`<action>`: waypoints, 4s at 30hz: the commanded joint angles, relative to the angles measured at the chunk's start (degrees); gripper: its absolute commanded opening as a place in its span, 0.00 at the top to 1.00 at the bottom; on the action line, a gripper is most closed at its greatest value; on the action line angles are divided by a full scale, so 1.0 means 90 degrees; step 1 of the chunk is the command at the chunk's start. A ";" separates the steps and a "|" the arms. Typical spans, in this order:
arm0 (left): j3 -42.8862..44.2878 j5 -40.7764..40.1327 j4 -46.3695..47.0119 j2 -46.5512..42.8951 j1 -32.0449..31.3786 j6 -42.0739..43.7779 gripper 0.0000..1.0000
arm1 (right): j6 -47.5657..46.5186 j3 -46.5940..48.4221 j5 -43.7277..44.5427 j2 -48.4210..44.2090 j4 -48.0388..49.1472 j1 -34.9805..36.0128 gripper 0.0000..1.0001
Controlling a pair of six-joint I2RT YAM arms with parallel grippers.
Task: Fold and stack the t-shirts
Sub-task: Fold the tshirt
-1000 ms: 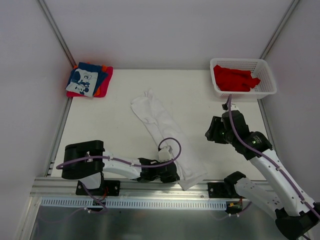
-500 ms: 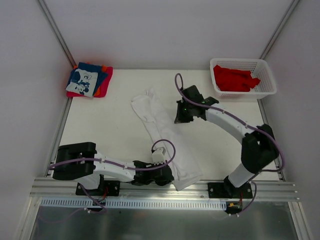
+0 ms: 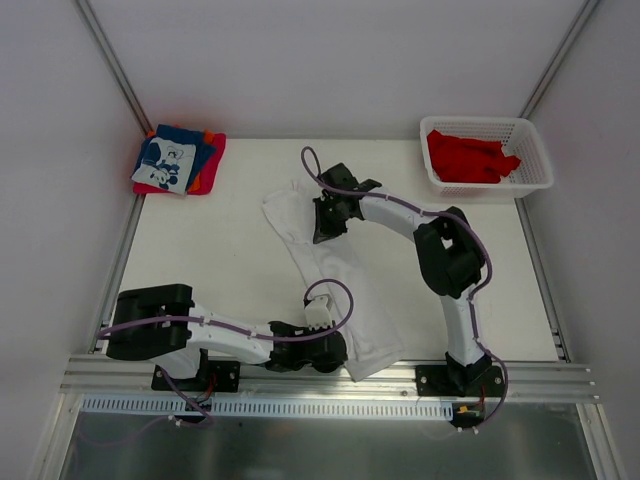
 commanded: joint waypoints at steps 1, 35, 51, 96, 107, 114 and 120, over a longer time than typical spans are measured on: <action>-0.0300 0.0133 -0.1694 0.0182 -0.0162 0.0212 1.00 | 0.0064 0.0210 -0.0451 0.0346 0.0200 -0.0023 0.99; -0.1062 -0.0229 -0.3011 -0.1781 -0.0201 -0.0023 1.00 | 0.0591 0.2279 -0.0824 0.1860 0.0299 -0.1224 1.00; -0.1052 -0.0248 -0.3217 -0.2825 -0.0211 0.0095 1.00 | 0.1471 0.3266 -0.0308 0.2857 -0.0061 -0.1955 0.99; 0.0920 -0.2357 -0.4165 -0.3529 0.0627 0.3414 0.01 | -0.0122 -0.1243 0.0846 -0.4346 -0.1216 -0.1859 0.01; 0.2117 -0.0289 -0.1617 -0.1158 0.4427 0.6262 0.98 | 0.0757 -0.3880 0.1530 -0.6204 -0.0600 -0.0747 0.01; 0.4228 0.0630 -0.1137 0.1173 0.4662 0.7115 0.86 | 0.1108 -0.5091 0.1998 -0.7473 -0.0786 -0.0297 0.01; 0.5948 0.0963 -0.1371 0.2835 0.5169 0.7360 0.90 | 0.1450 -0.5737 0.2253 -0.8830 -0.1389 -0.0179 0.00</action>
